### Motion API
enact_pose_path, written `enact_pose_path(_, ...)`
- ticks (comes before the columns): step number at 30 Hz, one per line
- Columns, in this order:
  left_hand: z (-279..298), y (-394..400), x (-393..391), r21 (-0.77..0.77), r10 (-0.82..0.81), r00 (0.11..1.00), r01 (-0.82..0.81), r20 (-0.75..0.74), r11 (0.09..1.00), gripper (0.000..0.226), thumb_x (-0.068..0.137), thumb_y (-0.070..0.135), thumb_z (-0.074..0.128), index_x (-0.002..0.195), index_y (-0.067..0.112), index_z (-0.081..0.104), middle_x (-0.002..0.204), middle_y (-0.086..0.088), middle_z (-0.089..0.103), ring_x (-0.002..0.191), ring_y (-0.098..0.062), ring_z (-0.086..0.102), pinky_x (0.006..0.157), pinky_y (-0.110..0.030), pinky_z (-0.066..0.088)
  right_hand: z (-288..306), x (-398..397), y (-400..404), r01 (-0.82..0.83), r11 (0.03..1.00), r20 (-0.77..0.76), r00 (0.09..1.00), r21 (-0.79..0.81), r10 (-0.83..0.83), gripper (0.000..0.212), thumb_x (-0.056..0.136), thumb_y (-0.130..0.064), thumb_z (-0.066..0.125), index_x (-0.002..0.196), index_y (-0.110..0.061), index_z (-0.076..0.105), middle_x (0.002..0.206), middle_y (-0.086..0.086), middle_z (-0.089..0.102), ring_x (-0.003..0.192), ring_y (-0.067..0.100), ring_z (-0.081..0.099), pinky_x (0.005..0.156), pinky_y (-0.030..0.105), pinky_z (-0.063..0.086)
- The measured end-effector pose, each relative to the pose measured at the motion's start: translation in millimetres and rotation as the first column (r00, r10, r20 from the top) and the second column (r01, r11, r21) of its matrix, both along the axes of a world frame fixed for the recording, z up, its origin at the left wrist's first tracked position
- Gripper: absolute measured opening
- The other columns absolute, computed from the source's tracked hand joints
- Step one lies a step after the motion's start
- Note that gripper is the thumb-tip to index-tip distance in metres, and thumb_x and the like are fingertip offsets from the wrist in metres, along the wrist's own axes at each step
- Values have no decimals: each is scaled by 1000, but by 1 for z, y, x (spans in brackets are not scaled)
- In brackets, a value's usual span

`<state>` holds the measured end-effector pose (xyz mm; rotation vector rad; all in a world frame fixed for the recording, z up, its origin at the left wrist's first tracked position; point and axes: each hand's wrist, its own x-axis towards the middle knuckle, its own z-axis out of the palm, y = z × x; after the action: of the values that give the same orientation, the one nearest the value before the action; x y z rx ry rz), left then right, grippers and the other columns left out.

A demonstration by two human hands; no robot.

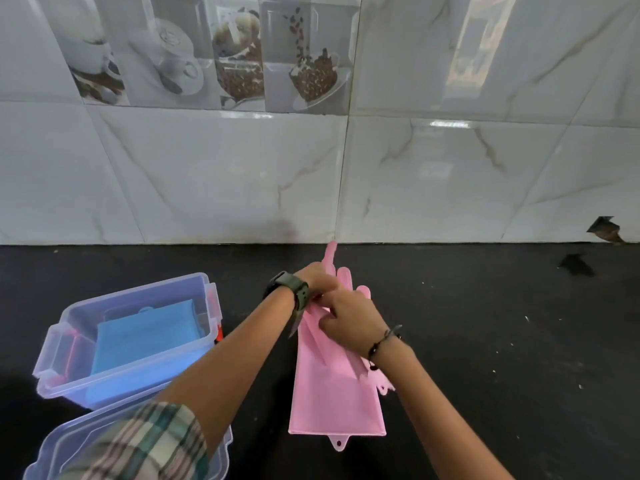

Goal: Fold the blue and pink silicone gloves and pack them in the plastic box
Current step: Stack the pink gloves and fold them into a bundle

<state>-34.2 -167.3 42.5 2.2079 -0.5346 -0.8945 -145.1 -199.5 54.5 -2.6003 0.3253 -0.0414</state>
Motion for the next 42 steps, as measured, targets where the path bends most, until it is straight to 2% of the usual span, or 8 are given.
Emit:
enact_pose_path(2, 0, -5, 1, 189, -126, 945, 70, 301, 979, 49, 85, 2, 45, 135, 0, 42, 117, -22, 63, 104, -35, 62, 88, -37, 50, -9, -5, 7, 8, 1000, -50, 999, -17, -9, 33, 88, -6, 43, 114, -6, 63, 96, 18, 68, 72, 23, 52, 58, 24, 37)
enact_pose_path(4, 2, -12, 1, 182, -135, 929, 76, 343, 980, 40, 90, 5, 41, 129, 2, 47, 121, -21, 61, 102, -33, 60, 85, -35, 48, -14, -10, 11, 58, 998, -57, 997, 25, -56, 34, 89, -7, 43, 120, -8, 57, 90, 13, 64, 69, 18, 51, 54, 19, 38)
enact_pose_path(10, 20, -34, 0, -365, 40, 995, -70, -87, 928, 27, 89, 5, 47, 113, 1, 59, 97, -12, 66, 80, -22, 60, 65, -26, 51, 4, -31, 5, 202, 979, 103, 974, -4, -200, 30, 90, -8, 39, 116, -11, 53, 78, 6, 55, 65, 20, 49, 50, 21, 35)
enact_pose_path(14, 7, -23, 13, -482, 155, 947, -279, -281, 831, 13, 89, 5, 49, 90, 7, 62, 71, -4, 57, 58, -14, 53, 44, -18, 46, -3, -28, 11, 206, 966, 38, 979, -155, -203, 28, 91, -8, 38, 117, -11, 47, 81, 5, 52, 63, 21, 41, 47, 23, 26)
enact_pose_path(21, -69, 13, 27, -227, 311, 927, -355, -209, 907, 21, 82, 13, 52, 99, 3, 62, 95, -16, 64, 85, -28, 59, 81, -37, 50, -68, -16, 49, 175, 984, -355, 919, -30, -174, 34, 93, -8, 49, 125, -8, 41, 121, 13, 59, 107, 28, 59, 90, 35, 49)
enact_pose_path(29, -62, 10, 40, 3, 125, 981, -127, 146, 992, 19, 85, 22, 52, 97, 10, 57, 91, -7, 59, 86, -25, 55, 74, -33, 45, -71, -6, 59, 264, 956, -229, 946, 127, -230, 34, 89, -5, 48, 122, -11, 42, 112, 12, 61, 99, 28, 60, 85, 35, 52)
enact_pose_path(35, -60, 25, 43, -156, 159, 984, -169, -75, 973, 44, 87, 17, 58, 129, 4, 52, 124, -15, 61, 115, -30, 57, 104, -39, 45, -79, 4, 76, 266, 937, -180, 957, 225, -229, 35, 90, -7, 45, 124, -10, 40, 108, 14, 62, 83, 22, 54, 76, 31, 49)
enact_pose_path(42, -54, 46, 21, -256, 195, 974, -219, -115, 942, 47, 86, 7, 59, 130, 7, 44, 128, -15, 56, 113, -32, 58, 96, -45, 52, -82, -37, 39, 443, 892, -119, 894, 87, -432, 30, 94, -30, 45, 120, -15, 50, 115, 3, 59, 89, 16, 55, 79, 25, 46)
